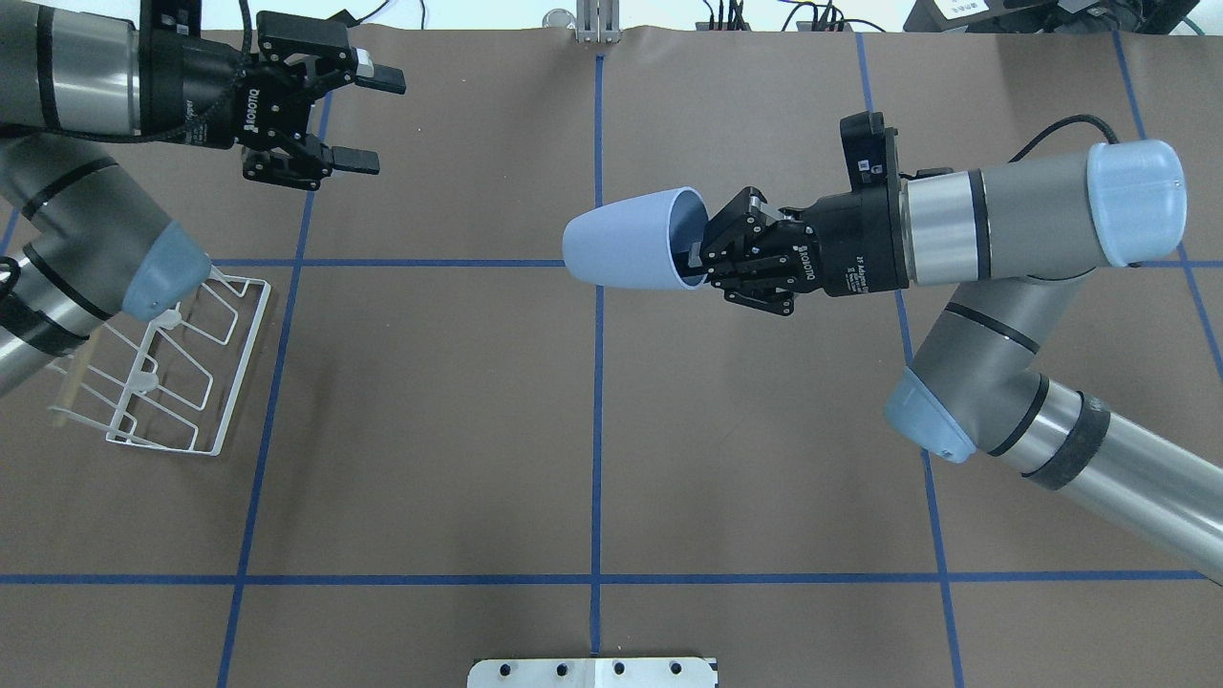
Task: Hang cup on cup holder
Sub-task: 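Hold the cup out with the right gripper while the left gripper approaches its rim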
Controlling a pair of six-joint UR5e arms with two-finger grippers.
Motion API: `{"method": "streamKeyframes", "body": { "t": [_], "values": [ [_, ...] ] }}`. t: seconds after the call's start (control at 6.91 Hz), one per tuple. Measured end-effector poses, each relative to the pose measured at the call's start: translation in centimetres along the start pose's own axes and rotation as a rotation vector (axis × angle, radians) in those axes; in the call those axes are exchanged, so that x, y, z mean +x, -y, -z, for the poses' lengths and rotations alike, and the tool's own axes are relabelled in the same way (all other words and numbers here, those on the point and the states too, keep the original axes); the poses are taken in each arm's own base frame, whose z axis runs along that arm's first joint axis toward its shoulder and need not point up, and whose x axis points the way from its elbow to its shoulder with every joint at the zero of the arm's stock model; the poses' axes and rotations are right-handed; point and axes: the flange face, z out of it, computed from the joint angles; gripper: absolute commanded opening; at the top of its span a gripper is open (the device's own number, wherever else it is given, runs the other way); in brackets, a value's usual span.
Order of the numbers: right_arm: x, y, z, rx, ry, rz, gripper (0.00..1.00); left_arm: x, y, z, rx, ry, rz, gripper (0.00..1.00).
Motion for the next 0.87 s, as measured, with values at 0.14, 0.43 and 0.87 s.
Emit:
{"method": "streamKeyframes", "body": {
  "t": [0.14,0.43,0.87],
  "values": [
    [0.0,-1.0,-0.5,-0.013,0.061,-0.014,0.0,-0.4,-0.9,-0.5,-0.019,-0.065,0.038,0.93],
    [-0.8,-2.6,-2.0,-0.036,0.14,-0.034,0.0,-1.8,-3.3,-2.1,-0.075,-0.19,0.106,0.98],
    [-2.5,-4.0,-3.1,-0.078,0.201,-0.098,0.0,-2.0,-5.6,-2.6,-0.147,-0.264,0.174,0.98]
  ]
}}
